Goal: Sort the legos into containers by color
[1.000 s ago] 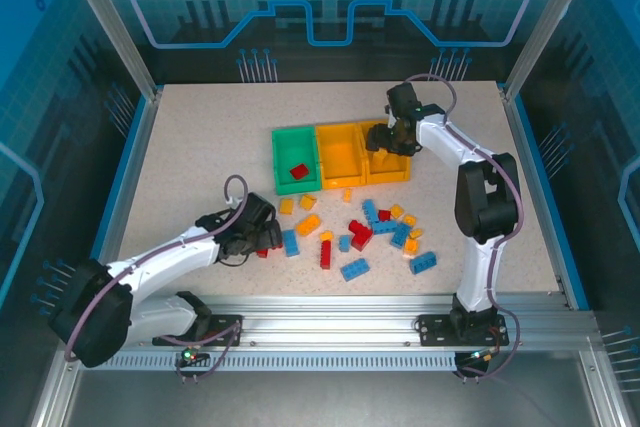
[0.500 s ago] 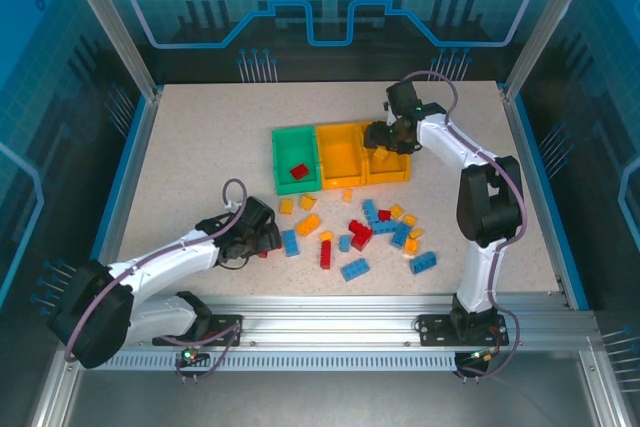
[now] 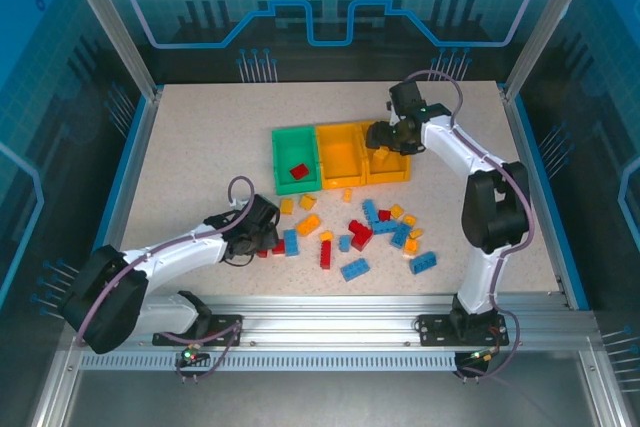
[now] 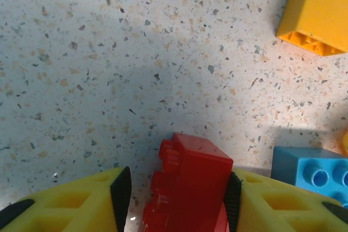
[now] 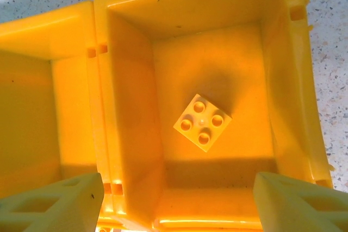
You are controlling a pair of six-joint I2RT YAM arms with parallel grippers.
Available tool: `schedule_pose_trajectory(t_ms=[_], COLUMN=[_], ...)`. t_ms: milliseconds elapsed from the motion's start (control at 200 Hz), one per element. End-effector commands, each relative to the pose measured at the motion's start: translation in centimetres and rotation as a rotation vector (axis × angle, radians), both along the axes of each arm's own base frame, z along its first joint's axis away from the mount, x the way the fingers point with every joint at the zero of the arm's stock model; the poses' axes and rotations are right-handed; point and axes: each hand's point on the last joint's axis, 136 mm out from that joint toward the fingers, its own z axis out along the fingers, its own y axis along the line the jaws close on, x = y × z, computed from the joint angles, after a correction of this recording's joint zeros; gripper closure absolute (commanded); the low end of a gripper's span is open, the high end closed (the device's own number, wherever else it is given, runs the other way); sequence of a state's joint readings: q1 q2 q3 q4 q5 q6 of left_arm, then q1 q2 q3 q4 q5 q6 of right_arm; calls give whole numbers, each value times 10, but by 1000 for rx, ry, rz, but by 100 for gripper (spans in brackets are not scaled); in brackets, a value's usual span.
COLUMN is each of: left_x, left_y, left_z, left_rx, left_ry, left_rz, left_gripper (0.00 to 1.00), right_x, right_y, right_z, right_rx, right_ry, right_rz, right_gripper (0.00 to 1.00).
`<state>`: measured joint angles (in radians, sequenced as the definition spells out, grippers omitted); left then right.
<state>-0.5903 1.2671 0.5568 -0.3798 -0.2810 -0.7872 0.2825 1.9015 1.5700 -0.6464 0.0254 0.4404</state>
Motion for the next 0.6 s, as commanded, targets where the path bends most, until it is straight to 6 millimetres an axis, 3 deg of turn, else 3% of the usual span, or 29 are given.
schedule_pose_trajectory(t_ms=[0,290,405,595], left_x=[-1,10,23,65], left_y=[2,0,-4,-19], left_z=[3,16,32,74], left_rx=[10,29,37,61], left_ry=[-1,-41,-92,-192], left_rz=[4,-8,-26,-85], left_gripper=[52,72,74,74], right_x=[-12,-33,-53,-104], right_y=[-2,-16,-27,-44], right_z=[7,12,15,-2], right_rx=[-16,-61,-85,-108], right_ry=[-4,-16,-28,34], right_rz=[14,7,3,-10], right_gripper=[26,25,25,25])
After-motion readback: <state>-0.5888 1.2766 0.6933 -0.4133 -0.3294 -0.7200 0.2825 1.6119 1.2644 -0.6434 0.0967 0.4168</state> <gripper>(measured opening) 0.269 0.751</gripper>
